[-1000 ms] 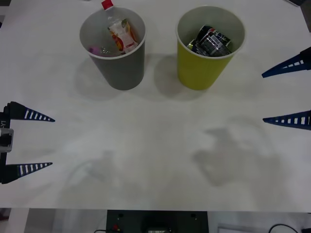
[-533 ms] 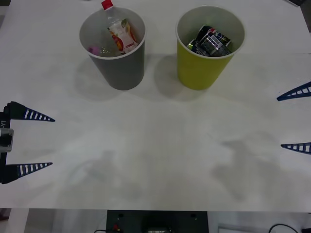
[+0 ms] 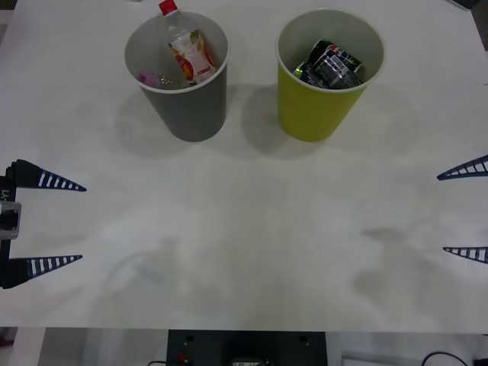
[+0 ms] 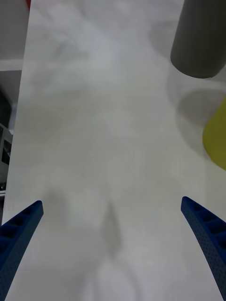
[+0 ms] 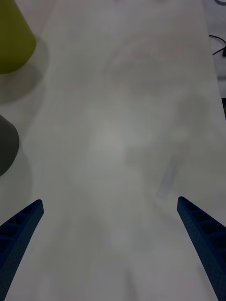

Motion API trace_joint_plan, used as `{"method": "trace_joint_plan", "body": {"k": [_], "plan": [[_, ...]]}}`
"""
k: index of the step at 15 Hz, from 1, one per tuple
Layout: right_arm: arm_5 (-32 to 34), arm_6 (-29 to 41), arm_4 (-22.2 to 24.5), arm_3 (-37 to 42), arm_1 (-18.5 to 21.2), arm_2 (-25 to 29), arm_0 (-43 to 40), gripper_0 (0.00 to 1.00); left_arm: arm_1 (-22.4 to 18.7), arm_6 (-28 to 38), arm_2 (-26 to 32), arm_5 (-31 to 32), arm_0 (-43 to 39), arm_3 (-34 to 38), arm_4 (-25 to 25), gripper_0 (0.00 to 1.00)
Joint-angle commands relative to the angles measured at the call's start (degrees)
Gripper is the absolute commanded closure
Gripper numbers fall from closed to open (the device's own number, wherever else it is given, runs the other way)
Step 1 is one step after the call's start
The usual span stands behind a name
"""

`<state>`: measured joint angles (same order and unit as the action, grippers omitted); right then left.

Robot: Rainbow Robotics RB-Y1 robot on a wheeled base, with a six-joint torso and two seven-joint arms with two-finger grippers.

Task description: Put the can into the green bin and the plastic bottle into the gray bin

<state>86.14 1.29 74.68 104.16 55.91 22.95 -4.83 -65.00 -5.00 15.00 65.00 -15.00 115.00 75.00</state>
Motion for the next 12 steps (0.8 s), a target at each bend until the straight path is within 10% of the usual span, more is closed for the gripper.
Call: {"method": "trace_joint_plan", "body": {"k": [1,12], "plan": [[0.0,-0.3,1.8,0.0,0.0,0.0,-0.3,0.00,0.0,0.0,0.0,0.0,0.0,0.0,0.0,0.02],[2.1,-0.4,5.8,0.0,0.0,0.0,-0.3,0.00,0.0,0.0,0.0,0.0,0.0,0.0,0.0,0.02]]}}
